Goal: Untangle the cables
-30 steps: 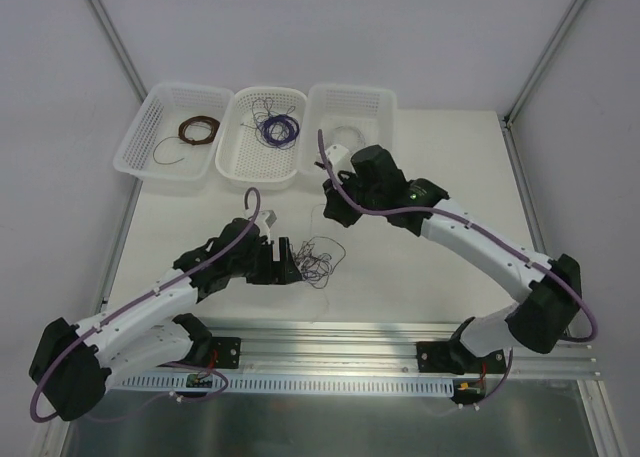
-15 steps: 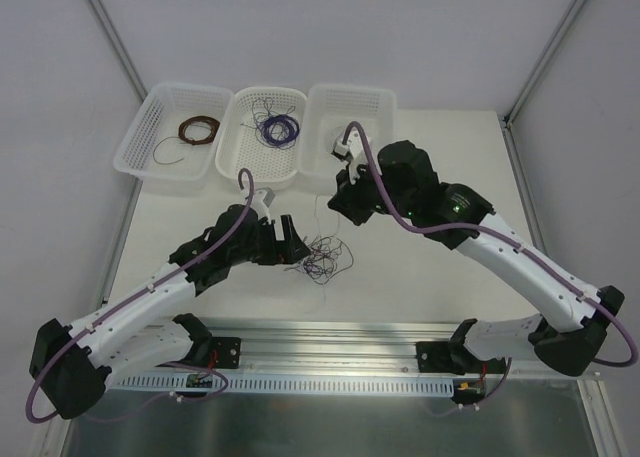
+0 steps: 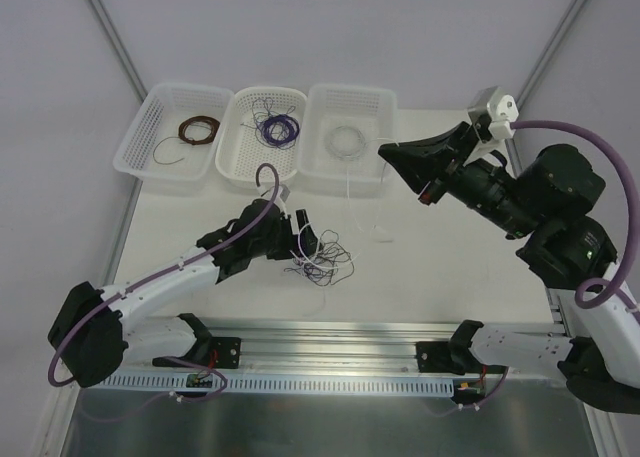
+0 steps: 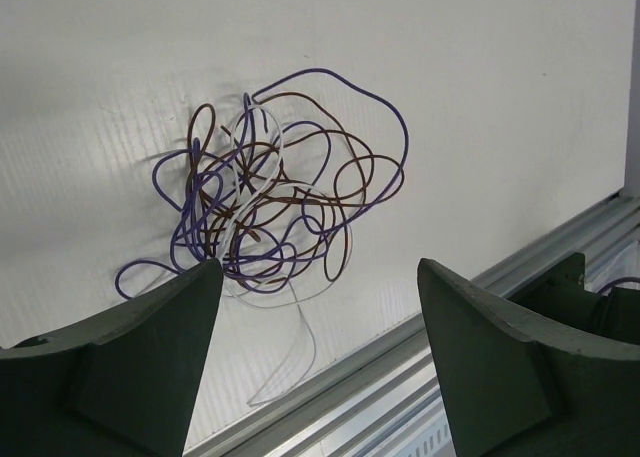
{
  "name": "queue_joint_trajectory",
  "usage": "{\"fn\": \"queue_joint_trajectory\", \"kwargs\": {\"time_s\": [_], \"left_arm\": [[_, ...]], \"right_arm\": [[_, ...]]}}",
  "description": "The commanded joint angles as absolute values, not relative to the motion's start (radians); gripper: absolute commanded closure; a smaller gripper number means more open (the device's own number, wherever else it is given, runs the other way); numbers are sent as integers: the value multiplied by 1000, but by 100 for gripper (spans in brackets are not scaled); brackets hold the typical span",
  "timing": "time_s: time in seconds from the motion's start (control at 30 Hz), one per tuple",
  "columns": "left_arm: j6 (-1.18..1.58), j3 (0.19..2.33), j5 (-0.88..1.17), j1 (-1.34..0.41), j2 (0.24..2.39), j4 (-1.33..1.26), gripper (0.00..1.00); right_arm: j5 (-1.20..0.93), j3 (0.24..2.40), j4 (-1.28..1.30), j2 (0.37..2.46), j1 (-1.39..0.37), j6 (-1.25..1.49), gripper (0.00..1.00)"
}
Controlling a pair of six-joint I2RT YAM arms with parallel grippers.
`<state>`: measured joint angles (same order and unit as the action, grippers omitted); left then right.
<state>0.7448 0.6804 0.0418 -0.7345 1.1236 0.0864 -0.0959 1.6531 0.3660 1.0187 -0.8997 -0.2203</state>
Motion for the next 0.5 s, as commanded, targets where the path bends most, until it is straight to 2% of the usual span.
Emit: {"fn": "queue_joint_trajectory", "kwargs": {"time_s": [0.0,0.1,0.2,0.4,0.47], "left_arm": [[756,727,32,-755,1172,40,21],[772,704,8,-758,1177,38,21],[770,681,-58,-756,1148,52,20],[715,742,-68,-660,1121,211,15],[695,753,-11,-576,1111,259,10]], "right_arm": [[45,1643,365,1043,-905,-248,99],[177,1595,397,1023,-900,-288,99],[222,1560,442,1034,-867,-282,99],[151,1534,474,1081,-750,-222,99],[141,1539,460,1112,-721,-227,99]]}}
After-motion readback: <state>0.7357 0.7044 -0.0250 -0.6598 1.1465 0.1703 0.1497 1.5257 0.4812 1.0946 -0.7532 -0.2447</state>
